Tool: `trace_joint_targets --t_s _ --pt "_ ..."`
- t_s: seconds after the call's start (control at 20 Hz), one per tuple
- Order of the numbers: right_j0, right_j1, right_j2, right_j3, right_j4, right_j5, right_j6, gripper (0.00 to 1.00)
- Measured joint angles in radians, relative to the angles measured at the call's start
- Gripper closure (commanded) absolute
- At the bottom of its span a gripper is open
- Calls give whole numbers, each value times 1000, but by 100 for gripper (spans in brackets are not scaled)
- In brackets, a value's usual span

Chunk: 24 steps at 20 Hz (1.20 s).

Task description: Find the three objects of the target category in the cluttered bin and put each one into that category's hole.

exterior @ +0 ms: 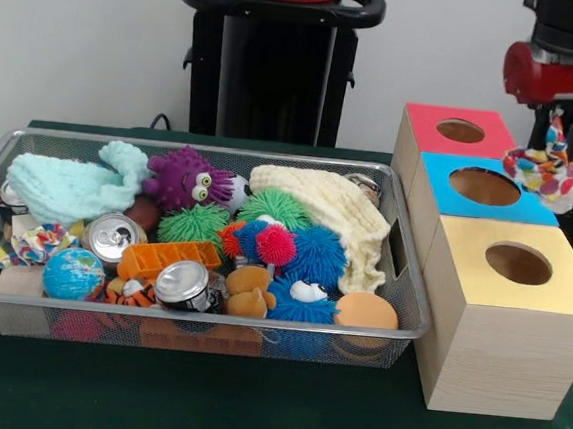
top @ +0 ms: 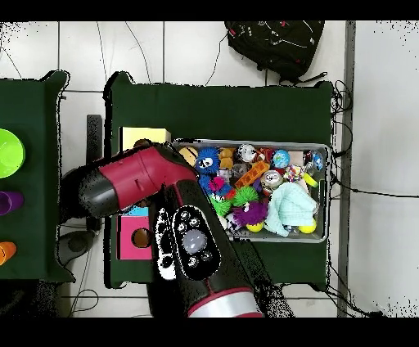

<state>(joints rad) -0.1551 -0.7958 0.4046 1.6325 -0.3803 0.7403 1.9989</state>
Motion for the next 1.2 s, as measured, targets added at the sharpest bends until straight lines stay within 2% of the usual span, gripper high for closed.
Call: trace_joint_targets --t_s 0.5,0.8,0.95,1.2 --pt "-37 96 -101 -36 -15 -92 0 100" --pt "14 138 -176 -103 -12 -105 0 100" --pt "48 146 -200 -142 2 -91 0 100" --pt "110 144 -226 -225 48 22 0 100"
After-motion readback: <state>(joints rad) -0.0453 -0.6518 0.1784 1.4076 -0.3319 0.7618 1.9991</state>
